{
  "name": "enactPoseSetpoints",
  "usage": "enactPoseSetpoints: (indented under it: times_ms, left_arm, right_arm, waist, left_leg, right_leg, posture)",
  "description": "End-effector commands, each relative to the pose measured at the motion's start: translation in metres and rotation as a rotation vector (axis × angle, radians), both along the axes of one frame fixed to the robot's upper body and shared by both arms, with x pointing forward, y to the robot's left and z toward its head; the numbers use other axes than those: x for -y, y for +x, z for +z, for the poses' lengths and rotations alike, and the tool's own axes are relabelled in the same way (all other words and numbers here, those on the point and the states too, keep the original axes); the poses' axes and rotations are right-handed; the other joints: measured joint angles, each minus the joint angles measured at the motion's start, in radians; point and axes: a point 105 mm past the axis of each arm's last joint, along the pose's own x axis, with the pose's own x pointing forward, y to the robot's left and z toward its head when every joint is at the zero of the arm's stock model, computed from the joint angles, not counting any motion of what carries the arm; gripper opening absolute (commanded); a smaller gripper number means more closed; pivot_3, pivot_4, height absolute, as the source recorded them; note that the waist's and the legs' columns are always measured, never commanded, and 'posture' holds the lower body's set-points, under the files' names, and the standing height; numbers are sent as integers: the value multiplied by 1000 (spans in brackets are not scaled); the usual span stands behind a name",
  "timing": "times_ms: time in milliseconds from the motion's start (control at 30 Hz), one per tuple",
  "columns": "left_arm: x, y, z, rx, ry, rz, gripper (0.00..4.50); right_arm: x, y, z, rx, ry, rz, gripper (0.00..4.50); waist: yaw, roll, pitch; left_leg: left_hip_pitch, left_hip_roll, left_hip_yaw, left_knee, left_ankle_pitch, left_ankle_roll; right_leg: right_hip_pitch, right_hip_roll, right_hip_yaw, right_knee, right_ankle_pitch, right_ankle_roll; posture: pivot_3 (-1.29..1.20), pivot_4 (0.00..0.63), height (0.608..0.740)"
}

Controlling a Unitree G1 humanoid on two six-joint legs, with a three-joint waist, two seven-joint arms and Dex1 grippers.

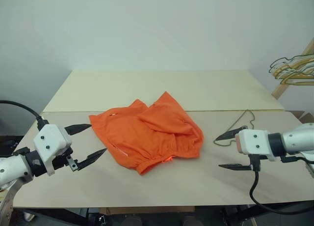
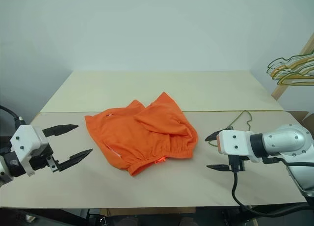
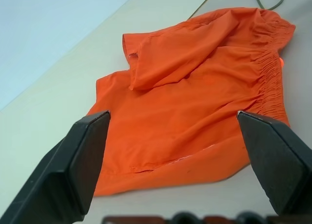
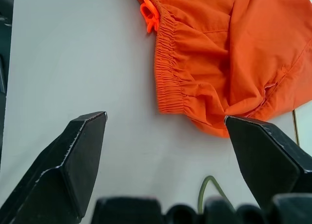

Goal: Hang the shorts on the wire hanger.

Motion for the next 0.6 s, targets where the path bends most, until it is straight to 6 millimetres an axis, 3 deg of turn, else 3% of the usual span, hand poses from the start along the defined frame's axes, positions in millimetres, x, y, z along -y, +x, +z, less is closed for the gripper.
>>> enactPoseSetpoints:
  times_ms: [33, 233, 433, 600]
  left_arm:
    - [4, 1, 10, 50, -3, -6, 4500]
    - [5, 4, 18, 86, -40, 9, 4500]
    - [5, 1, 7, 40, 1, -1, 4500]
    - [1, 1, -11, -23, 73, 16, 4500]
  right_arm:
    - [-2, 3, 12, 57, -13, 29, 4471]
    - [-5, 3, 12, 57, -5, 36, 4471]
    - [-19, 10, 14, 102, 72, 23, 4471]
    - [-67, 25, 13, 101, 218, -31, 4471]
  waist:
    - [0, 0, 0]
    - [0, 0, 0]
    - [-3, 0, 0]
    - [-8, 0, 0]
  left_leg:
    - [0, 0, 0, 0, 0, 0]
    - [0, 0, 0, 0, 0, 0]
    - [0, 0, 0, 0, 0, 0]
    - [2, 0, 0, 0, 0, 0]
  right_leg:
    - [0, 0, 0, 0, 0, 0]
    - [0, 0, 0, 0, 0, 0]
    - [0, 0, 0, 0, 0, 0]
    - [0, 1, 0, 1, 0, -1]
  posture:
    - [168, 0, 740]
    - [169, 0, 740]
    - [162, 0, 740]
    - [127, 0, 740]
